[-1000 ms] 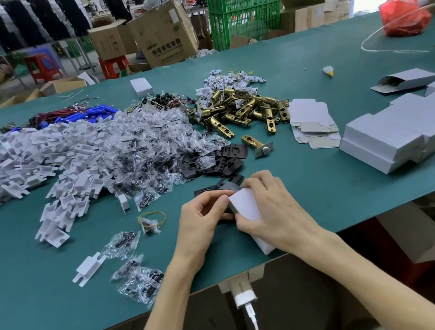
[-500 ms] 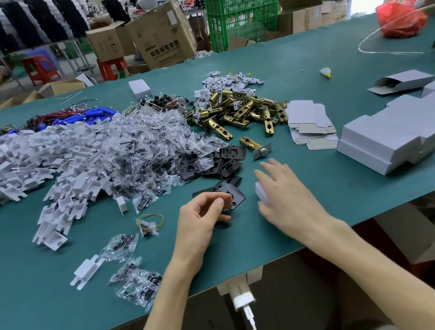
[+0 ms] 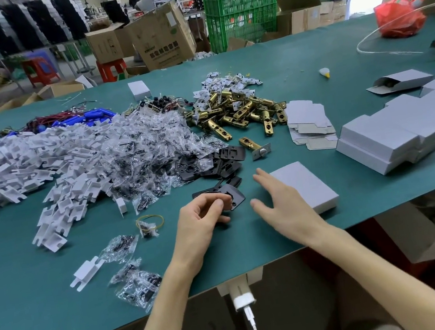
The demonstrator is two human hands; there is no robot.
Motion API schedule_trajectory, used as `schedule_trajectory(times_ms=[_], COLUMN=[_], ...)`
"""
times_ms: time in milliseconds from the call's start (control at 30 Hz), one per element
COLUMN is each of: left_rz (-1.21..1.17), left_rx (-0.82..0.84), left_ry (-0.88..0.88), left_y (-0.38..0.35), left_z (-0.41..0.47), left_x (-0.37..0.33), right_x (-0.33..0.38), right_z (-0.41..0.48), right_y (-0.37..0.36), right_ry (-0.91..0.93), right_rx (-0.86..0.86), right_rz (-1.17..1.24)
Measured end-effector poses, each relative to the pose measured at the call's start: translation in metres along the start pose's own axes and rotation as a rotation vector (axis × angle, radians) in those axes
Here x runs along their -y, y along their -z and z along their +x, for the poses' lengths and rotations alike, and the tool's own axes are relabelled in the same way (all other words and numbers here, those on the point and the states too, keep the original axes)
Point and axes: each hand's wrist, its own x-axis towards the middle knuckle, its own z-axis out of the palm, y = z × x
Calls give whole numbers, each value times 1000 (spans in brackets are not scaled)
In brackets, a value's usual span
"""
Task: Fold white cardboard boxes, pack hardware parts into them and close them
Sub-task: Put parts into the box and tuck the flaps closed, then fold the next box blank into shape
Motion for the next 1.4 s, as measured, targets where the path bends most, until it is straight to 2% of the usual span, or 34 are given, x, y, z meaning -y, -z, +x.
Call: schedule_trajectory(times_ms=[167,333,467,867,1067,1200,1400], left_rz=[11,10,12,15,24,43,39], left_rx=[2,10,8,3,5,3,-12], left_ry=[10,13,16,17,24,25,36], left_y=[1,1,1,0,-1,-1,0], left_z=[0,-1,-1,-3,-2,-2,-1], left_x=[0,0,0,-4,-4,-4,-5], right_x=[-37,-66,-85,-95,-83,-69,-76], right_z=[13,23,20,26,42,79,125], right_y=[27,58,77,80,71,69,80], right_ry=[12,-62,-33,12,-21,-54,-280], right_rx=[55,-34,-22,0,-115,-87,95], right_rz=[-160,-122,-136,-251,-179,-376,-746])
